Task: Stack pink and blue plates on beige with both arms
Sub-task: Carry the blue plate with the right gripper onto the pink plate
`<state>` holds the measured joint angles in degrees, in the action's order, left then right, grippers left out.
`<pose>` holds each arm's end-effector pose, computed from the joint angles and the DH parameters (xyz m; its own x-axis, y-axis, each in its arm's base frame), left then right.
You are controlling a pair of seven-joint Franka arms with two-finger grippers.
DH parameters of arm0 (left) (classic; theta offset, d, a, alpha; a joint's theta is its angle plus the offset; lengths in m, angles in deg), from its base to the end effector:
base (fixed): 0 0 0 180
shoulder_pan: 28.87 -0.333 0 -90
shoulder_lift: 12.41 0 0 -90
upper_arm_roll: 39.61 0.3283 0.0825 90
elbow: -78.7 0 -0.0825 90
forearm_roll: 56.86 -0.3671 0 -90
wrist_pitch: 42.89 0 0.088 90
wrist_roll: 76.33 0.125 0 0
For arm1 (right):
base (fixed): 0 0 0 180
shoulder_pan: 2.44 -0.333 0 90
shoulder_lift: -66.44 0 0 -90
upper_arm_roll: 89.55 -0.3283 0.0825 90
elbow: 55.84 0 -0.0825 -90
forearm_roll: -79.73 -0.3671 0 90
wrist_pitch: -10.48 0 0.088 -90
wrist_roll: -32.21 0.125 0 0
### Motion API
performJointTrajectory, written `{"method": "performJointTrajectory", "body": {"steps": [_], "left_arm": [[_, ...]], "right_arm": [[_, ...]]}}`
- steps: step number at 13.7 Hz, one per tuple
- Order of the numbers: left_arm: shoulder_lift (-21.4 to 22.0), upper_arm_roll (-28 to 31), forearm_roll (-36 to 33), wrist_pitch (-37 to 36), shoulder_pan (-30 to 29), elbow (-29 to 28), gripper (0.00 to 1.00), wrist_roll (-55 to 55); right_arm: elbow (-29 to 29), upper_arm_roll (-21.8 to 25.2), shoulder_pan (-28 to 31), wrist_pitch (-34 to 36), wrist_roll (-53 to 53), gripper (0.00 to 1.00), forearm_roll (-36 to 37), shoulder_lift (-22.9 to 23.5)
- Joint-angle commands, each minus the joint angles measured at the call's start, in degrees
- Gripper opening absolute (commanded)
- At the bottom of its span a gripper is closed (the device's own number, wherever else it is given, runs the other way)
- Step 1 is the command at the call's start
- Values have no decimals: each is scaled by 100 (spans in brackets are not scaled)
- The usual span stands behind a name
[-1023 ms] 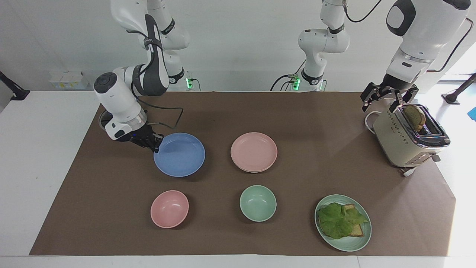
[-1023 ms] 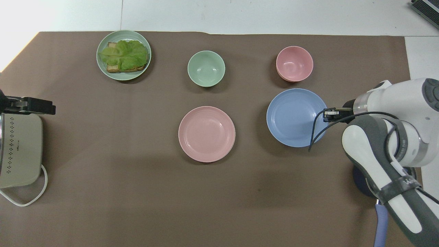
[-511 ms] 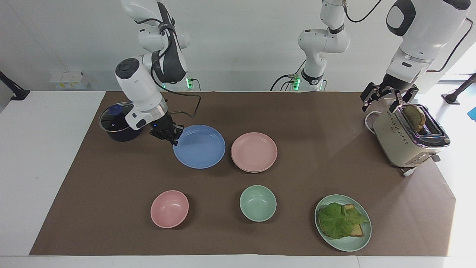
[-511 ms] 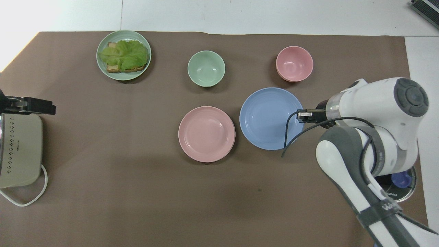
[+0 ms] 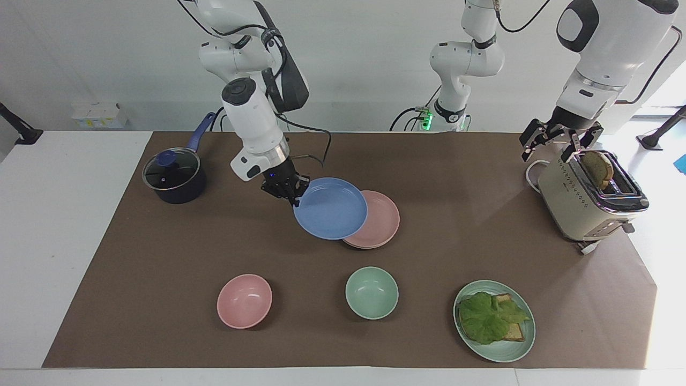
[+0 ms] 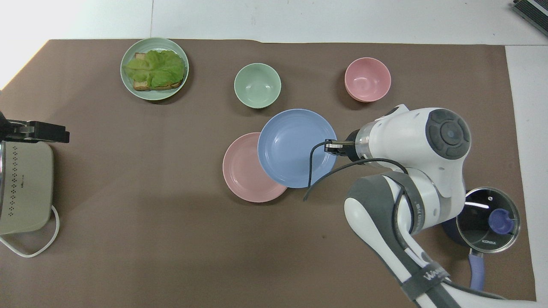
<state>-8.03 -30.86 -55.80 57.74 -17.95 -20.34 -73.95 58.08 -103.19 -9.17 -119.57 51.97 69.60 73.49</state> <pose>0.5302 -0.0192 0.6034 0.9917 -0.0749 0.1042 -0.0780 -0.9966 0.0257 0.5483 0.2070 0.4237 0.9913 -0.1049 0.0798 -0.0852 -0.9719 -0.2194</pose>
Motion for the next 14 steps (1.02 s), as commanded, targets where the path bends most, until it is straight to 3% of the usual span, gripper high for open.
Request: {"method": "performJointTrajectory", "body": {"steps": [1, 6, 13, 14], "left_arm": [[28, -40, -97, -123, -55, 69, 100, 34], [28, -49, -97, -123, -64, 69, 100, 34], [28, -49, -97, -123, -55, 69, 100, 34], [28, -49, -97, -123, -55, 69, 100, 34]], "right_arm": [[-107, -16, -205, -249, 19, 0, -165, 287], [-54, -7, -688, -653, 335, 0, -279, 683], [-63, -16, -813, -970, 344, 0, -280, 1000], [-63, -16, -821, -987, 353, 12, -280, 1000]]}}
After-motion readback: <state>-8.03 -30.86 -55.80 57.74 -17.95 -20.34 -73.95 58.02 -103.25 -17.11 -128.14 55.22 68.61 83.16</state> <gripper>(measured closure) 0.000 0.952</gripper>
